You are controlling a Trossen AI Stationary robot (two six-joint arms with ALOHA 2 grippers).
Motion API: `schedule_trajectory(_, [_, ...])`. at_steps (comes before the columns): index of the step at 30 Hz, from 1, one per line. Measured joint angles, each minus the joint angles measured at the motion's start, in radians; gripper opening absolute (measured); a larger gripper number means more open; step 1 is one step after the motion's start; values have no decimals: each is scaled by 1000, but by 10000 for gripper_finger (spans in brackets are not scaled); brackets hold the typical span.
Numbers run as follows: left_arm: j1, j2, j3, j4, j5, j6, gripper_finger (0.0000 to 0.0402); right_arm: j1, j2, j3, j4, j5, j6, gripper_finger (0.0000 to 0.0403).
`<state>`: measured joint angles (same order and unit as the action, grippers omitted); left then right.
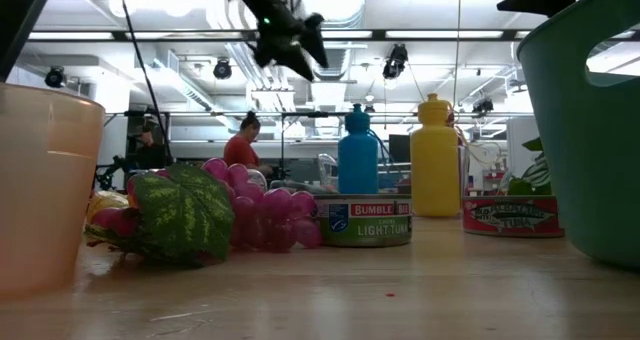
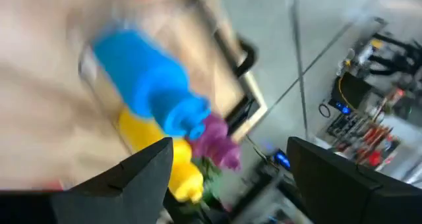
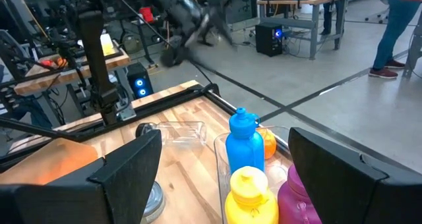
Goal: Pick & Place Food Item
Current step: Put the transparent water bottle into the transparent bin
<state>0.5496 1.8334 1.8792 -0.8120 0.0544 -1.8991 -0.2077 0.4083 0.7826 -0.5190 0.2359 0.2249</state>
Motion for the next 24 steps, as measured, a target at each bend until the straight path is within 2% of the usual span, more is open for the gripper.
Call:
schedule_trajectory(2, [10,-23,20,5,-94,221,299,0,0,0,0,0,0,329])
schedule_trajectory(4, [13,-43,32,33,-186,541,299,0,0,0,0,0,0,329])
schedule_trajectory(7, [10,-87,34,60,-209,1074,299,0,0,0,0,0,0,329])
schedule_trajectory(10, [-8,-132,28,29,-206,1444,299,0,0,0,0,0,0,329])
schedule_trajectory(13, [-24,-167,25,-51,-205,1557,299,0,0,0,0,1,0,329])
schedule_trajectory(21, [-36,-217,24,-326,-205,1594,299,0,0,0,0,1,0,329])
schedule_trajectory(24, [-36,-219,24,-371,-205,1597,299,0,0,0,0,1,0,329])
